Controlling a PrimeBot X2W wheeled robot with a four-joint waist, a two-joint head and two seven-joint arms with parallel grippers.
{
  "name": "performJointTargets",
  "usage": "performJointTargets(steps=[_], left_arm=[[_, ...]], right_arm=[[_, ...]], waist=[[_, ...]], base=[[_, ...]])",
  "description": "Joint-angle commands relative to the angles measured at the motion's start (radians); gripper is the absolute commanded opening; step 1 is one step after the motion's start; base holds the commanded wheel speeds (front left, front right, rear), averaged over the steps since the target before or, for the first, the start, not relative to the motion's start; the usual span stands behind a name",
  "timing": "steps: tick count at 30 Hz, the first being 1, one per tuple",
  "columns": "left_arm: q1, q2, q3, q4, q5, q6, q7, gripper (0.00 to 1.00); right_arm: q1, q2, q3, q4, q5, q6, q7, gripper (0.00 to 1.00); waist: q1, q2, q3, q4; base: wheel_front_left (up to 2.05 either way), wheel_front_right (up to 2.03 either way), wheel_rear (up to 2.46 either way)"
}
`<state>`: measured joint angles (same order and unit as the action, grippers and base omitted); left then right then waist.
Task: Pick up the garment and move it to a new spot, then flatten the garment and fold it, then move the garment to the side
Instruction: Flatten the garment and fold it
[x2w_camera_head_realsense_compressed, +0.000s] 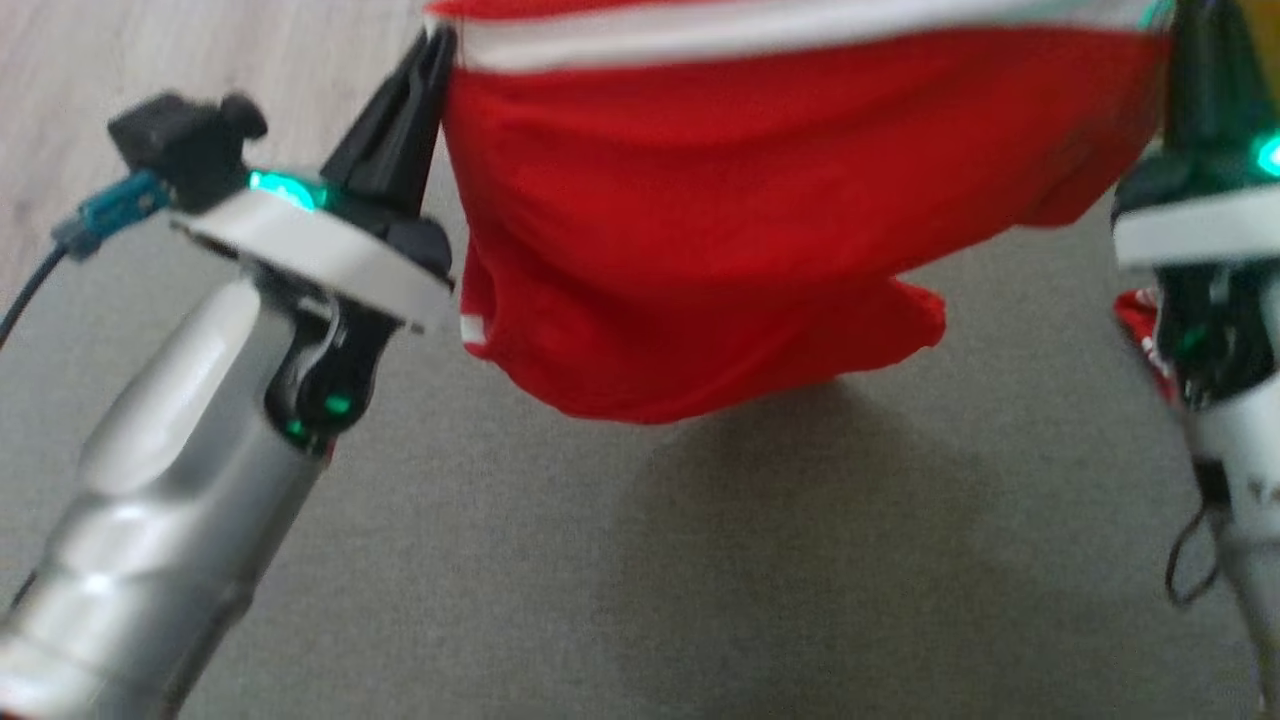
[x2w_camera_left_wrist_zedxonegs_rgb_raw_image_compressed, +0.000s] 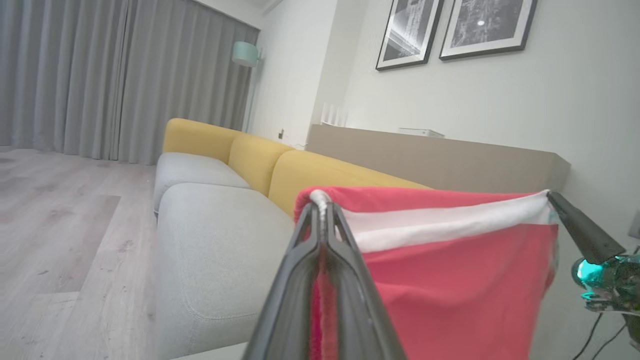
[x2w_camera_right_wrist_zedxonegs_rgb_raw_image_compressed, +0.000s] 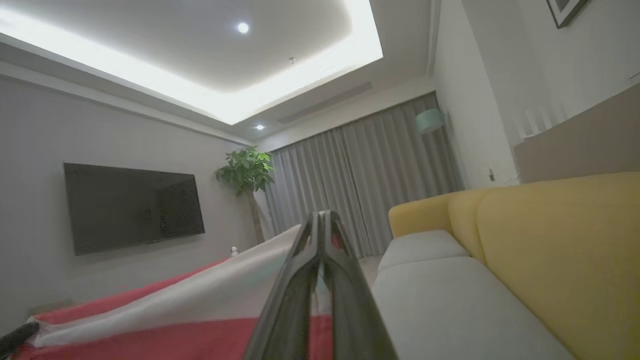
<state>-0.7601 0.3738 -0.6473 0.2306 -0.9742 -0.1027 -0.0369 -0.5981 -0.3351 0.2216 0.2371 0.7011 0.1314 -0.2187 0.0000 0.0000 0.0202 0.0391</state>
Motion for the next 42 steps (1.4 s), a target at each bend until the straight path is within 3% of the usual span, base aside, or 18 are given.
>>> performJointTargets(steps=[1,8,14,18,24,30,42], left_arm=[[-0.109,0.011,0.048,-0.002,0.022,0.002,-0.015,0.00],[-0.351,-0.098,0.069,0.190,0.125,-0.011,-0.187,0.00],[-0.397,-0.167,0.120,0.234,0.170,-0.026,-0.224,0.00],[-0.229,-0.181,0.106,0.207,0.171,-0.027,-0.224,0.00],[0.146,-0.190,0.090,0.201,0.189,-0.028,-0.225,0.00],[0.440,-0.234,0.103,0.197,0.200,-0.028,-0.225,0.00],[0.712,-0.281,0.161,0.099,0.236,-0.028,-0.225,0.00]], right_arm=[[-0.089,-0.018,0.018,-0.002,-0.024,-0.001,-0.003,0.00],[-0.396,0.027,0.018,0.170,-0.128,-0.001,-0.041,0.00],[-0.460,0.076,-0.045,0.110,-0.177,-0.001,-0.043,0.00],[-0.301,0.082,-0.019,0.068,-0.167,-0.001,-0.043,0.00],[0.076,0.081,-0.020,0.053,-0.105,-0.001,-0.043,0.00],[0.375,0.089,-0.044,0.041,-0.091,-0.001,-0.043,0.00],[0.615,0.112,-0.084,-0.038,-0.073,-0.001,-0.043,0.00]], waist=[[0.0000,0.0000,0.059,-0.007],[0.0000,0.0000,0.169,-0.024],[0.0000,0.0000,0.194,-0.043],[0.0000,0.0000,0.171,-0.064],[0.0000,0.0000,0.132,-0.091],[0.0000,0.0000,0.080,-0.104],[0.0000,0.0000,-0.028,-0.102]], base=[[0.00,0.00,0.00],[0.00,0.00,0.00],[0.00,0.00,0.00],[0.00,0.00,0.00],[0.00,0.00,0.00],[0.00,0.00,0.00],[0.00,0.00,0.00]])
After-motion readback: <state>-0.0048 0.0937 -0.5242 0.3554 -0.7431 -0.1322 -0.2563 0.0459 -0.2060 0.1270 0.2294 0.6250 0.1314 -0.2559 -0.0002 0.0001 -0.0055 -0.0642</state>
